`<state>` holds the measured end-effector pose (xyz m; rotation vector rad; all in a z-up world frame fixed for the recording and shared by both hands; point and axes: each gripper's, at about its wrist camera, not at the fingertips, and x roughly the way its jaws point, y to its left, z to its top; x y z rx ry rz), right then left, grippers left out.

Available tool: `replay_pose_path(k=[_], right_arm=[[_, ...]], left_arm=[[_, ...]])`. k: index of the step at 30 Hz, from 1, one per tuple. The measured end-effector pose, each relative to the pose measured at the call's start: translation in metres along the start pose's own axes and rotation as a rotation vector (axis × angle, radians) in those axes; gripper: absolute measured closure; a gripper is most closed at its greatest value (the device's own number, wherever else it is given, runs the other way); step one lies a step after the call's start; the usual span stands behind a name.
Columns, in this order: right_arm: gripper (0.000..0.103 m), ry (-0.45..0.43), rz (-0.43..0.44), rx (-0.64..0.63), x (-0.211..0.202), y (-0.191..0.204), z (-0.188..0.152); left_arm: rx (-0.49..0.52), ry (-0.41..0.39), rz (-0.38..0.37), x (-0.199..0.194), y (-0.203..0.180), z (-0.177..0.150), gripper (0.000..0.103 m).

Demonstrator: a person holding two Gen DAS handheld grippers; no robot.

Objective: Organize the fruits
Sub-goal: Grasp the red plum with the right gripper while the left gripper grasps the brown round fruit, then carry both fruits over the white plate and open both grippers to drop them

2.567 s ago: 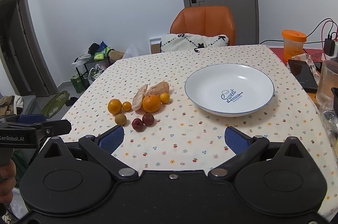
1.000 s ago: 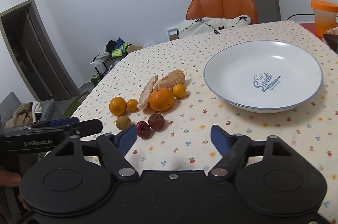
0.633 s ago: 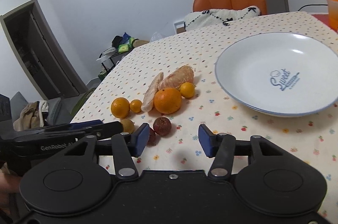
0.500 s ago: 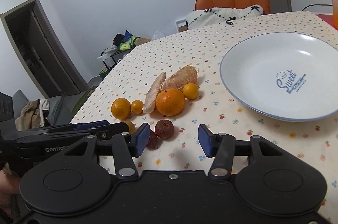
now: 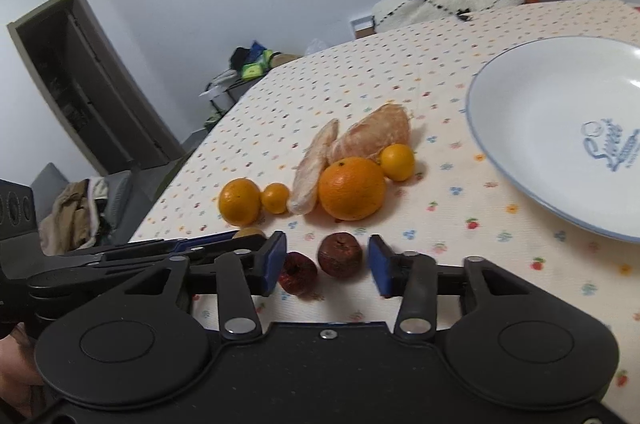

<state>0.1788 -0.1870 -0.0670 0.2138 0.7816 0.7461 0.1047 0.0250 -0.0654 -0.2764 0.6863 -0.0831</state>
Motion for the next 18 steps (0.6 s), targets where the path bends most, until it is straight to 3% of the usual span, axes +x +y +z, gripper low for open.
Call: replay_pose_path(k=[3,5,18], right_arm=[[0.071,0.009,0.044,0.027,0.001,-0.004,0.001],[0.084,0.001,0.053,0.032,-0.002,-0.005,0.0],[0.084,-0.105,0.045,0.035,-0.048,-0.013,-0.007]], left_arm=[[-0.004,-0.005,0.008,-0.002,-0.001,0.001,0.078],[-0.012,-0.01,0.009,-0.005,-0.001,0.001,0.078],[0.057,-0.071,0.007,-0.03,-0.031,0.005,0.078]])
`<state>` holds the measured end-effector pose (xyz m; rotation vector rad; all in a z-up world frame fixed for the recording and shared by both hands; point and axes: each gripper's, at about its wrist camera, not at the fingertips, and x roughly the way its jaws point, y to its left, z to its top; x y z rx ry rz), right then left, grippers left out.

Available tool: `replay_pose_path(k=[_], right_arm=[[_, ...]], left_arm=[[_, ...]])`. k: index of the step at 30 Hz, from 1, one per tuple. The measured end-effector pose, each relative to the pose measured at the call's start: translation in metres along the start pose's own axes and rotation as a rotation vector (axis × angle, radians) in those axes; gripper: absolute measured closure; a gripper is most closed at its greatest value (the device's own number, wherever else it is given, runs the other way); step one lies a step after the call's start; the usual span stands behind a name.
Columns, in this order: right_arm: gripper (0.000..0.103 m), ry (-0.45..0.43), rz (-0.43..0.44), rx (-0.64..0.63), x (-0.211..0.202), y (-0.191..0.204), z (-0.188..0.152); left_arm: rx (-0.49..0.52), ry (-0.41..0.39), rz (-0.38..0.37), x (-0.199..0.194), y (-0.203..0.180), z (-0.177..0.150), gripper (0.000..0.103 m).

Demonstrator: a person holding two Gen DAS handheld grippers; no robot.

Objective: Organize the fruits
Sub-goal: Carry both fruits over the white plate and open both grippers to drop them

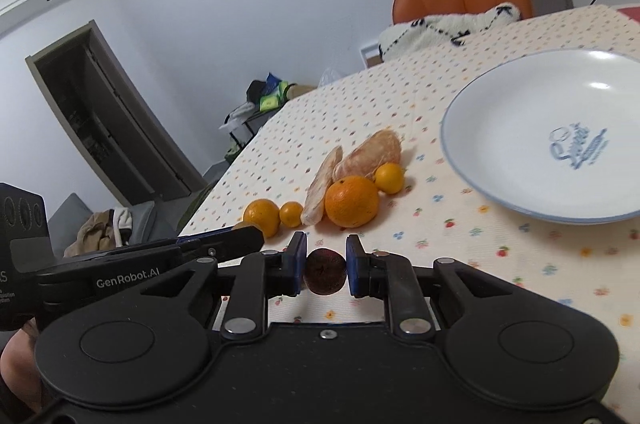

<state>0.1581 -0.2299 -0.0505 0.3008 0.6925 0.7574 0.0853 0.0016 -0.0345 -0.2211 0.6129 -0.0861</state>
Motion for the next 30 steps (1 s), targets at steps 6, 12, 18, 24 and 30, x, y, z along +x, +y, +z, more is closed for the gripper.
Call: replay_pose_path(k=[6,12,18,24,30], right_arm=[[0.084,-0.056,-0.015,-0.01,-0.023,-0.003,0.005],[0.084,-0.106,-0.037,-0.008,-0.041,-0.01,0.009],[0.084,-0.143,-0.063,0.006,-0.058,-0.023,0.012],[0.084,-0.181,-0.087,0.022,-0.074,-0.037,0.014],[0.084,-0.212,-0.114,0.03,-0.088,-0.051,0.017]], left_arm=[[0.033,-0.027,-0.018,-0.006,-0.02,0.008,0.078],[0.064,-0.042,-0.042,-0.006,-0.04,0.014,0.078],[0.097,-0.05,-0.072,-0.003,-0.062,0.018,0.078],[0.127,-0.052,-0.114,0.005,-0.084,0.021,0.078],[0.146,-0.052,-0.155,0.015,-0.104,0.024,0.078]])
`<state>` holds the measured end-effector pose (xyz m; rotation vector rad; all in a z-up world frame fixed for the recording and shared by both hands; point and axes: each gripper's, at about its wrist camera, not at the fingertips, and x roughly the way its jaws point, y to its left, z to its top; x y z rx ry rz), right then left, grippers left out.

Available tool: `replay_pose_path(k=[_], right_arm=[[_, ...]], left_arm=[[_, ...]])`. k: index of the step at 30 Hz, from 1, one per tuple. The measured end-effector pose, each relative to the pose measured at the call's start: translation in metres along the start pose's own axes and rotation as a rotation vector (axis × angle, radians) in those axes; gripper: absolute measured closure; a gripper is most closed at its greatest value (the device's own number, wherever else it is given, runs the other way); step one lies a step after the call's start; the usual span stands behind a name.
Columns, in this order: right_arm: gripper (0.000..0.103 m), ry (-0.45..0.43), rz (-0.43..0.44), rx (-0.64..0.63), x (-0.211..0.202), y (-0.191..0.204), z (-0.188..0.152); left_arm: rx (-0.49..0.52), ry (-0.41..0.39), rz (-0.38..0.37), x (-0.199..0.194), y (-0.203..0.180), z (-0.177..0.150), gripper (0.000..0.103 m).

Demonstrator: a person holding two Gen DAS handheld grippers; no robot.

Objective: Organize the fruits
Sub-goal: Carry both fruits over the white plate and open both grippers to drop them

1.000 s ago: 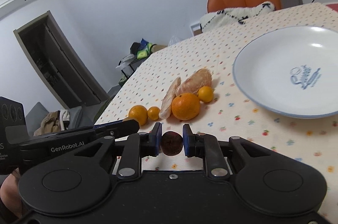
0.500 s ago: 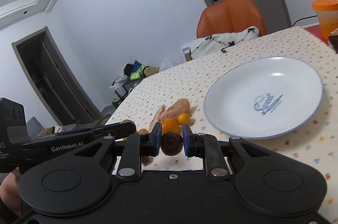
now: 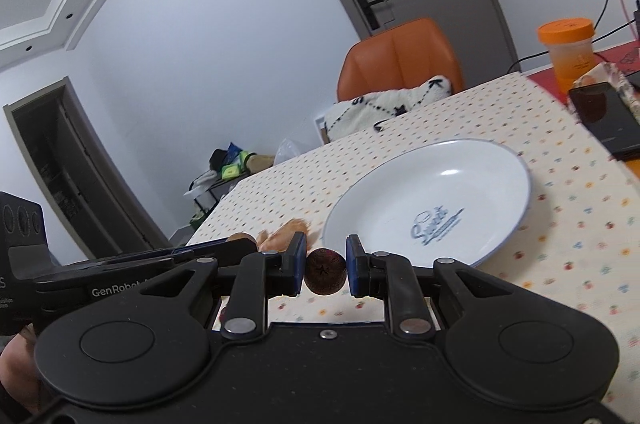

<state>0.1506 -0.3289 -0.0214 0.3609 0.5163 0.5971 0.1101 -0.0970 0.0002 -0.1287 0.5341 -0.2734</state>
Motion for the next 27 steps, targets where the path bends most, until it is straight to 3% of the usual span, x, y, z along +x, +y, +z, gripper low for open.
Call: replay_pose_path(k=[14,27], right_arm=[[0.084,-0.03,-0.062,0.04,-0.008,-0.04,0.007],[0.083,-0.019,-0.099,0.069,0.009,-0.065,0.011]], left_arm=[[0.04,0.025,-0.06,0.044,-0.032,0.01,0.078],[0.021,0.106,-0.059,0.095,-0.031,0.01,0.078]])
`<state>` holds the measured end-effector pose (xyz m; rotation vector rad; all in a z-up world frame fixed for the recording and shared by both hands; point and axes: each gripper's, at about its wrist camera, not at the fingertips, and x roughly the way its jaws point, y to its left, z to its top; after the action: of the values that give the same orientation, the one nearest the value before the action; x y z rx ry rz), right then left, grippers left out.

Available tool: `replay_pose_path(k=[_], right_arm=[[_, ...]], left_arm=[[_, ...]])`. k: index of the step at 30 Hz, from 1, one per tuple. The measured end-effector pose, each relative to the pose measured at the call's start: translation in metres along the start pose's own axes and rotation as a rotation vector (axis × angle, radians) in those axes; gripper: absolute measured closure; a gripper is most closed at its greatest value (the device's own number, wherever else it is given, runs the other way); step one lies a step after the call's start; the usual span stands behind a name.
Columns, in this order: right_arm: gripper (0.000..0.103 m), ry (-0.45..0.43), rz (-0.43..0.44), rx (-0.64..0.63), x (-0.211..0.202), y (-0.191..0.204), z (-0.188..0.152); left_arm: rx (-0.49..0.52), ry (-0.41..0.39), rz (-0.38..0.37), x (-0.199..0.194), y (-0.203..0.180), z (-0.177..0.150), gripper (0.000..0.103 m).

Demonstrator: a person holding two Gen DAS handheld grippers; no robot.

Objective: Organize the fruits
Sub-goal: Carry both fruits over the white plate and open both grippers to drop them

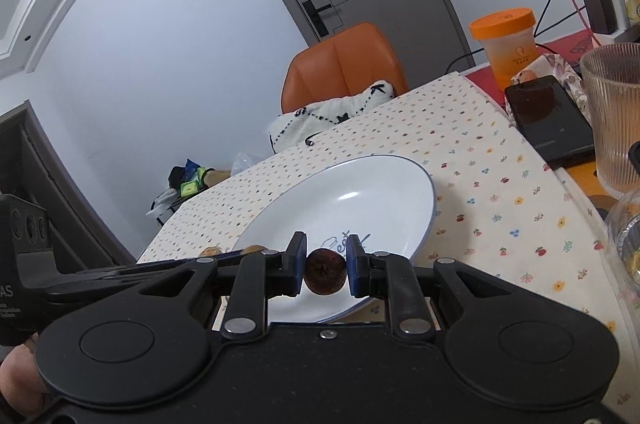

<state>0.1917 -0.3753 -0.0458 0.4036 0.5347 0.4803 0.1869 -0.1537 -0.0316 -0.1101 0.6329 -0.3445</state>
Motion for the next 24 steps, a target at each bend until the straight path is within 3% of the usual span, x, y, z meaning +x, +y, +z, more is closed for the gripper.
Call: replay_pose_path(k=[11,14,19,24], right_arm=[[0.083,0.016,-0.013,0.022,0.014,-0.008,-0.003],[0.076,0.01,-0.02,0.019,0.013,-0.006,-0.002],[0.068,0.007,-0.016,0.016,0.009,-0.002,-0.003],[0.057,-0.003,-0.02,0.004,0.003,0.007,-0.003]], left_arm=[[0.005,0.013,0.054,0.01,0.002,0.001,0.074],[-0.011,0.014,0.071,0.007,0.005,0.002,0.072],[-0.025,-0.008,0.084,-0.004,0.008,0.004,0.057],[-0.039,-0.044,0.094,-0.02,0.014,0.007,0.034]])
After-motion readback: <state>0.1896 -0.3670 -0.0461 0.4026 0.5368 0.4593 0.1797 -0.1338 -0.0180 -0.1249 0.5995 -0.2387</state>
